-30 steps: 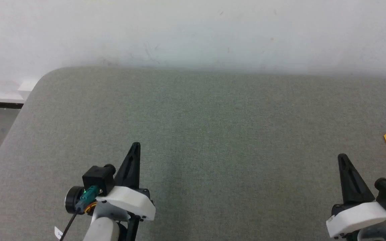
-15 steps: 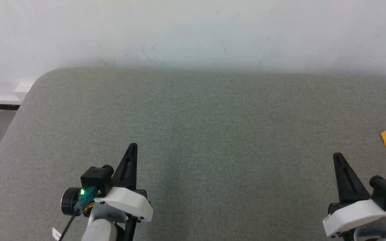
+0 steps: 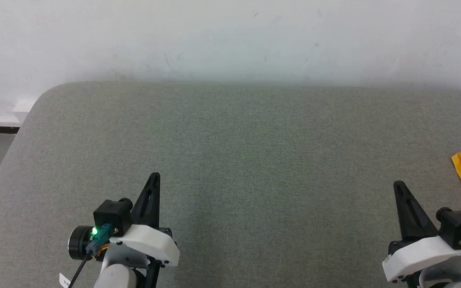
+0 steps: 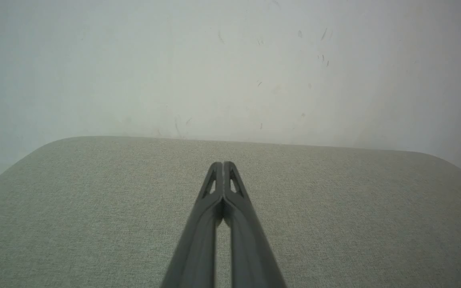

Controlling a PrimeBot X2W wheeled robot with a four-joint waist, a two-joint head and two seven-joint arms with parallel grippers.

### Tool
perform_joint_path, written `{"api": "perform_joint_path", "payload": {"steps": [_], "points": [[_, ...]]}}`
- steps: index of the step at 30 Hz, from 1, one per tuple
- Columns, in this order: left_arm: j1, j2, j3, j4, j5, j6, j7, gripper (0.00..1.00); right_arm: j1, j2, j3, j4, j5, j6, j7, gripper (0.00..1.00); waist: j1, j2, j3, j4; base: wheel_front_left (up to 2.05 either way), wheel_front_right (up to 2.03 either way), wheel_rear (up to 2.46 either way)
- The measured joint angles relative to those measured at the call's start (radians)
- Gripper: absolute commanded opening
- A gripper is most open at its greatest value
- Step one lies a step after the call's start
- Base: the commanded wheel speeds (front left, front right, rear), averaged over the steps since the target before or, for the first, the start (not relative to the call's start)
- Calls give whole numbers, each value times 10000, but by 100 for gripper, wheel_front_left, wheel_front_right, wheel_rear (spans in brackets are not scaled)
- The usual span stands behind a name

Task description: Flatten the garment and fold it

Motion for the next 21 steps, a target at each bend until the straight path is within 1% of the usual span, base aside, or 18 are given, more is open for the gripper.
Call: {"api": "perform_joint_path", "payload": {"steps": [21], "points": [[200, -2, 268, -489, 435, 79, 439, 0, -175, 2, 230, 35, -205, 0, 190, 0, 0, 0, 25, -170, 0, 0, 0]]}}
